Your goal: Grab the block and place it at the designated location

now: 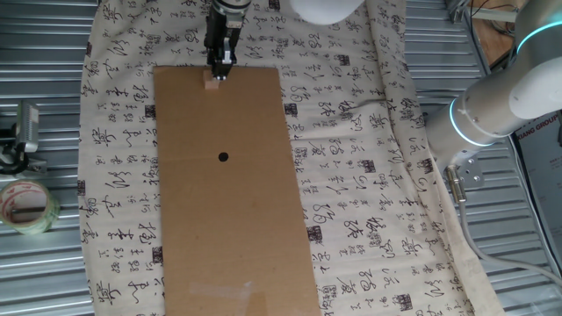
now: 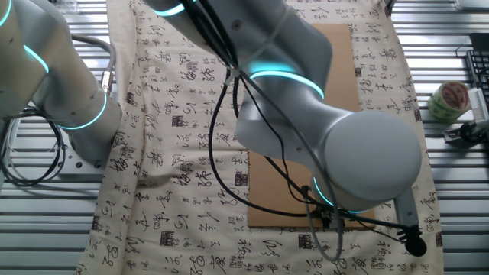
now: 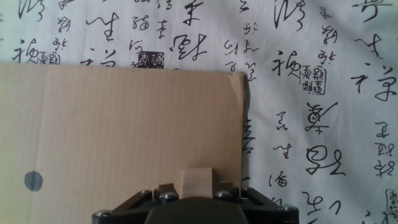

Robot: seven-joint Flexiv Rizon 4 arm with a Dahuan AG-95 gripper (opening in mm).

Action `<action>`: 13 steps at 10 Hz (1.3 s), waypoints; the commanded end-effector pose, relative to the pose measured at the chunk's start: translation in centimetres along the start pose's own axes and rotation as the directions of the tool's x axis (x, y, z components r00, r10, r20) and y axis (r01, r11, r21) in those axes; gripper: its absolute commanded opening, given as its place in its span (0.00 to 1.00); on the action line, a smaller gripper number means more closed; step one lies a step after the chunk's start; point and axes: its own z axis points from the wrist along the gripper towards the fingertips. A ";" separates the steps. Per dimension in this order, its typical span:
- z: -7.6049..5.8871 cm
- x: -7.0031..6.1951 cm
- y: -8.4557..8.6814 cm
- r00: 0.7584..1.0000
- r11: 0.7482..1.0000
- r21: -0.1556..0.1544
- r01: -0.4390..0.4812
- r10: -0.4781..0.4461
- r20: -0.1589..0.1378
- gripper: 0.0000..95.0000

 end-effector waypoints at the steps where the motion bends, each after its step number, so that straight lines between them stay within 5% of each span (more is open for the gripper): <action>1: 0.1 -0.1 0.0 1.000 1.000 0.009 0.011 -0.011 0.001 0.40; 13: 0.9 -0.1 0.0 1.000 1.000 0.005 0.002 -0.002 0.007 0.40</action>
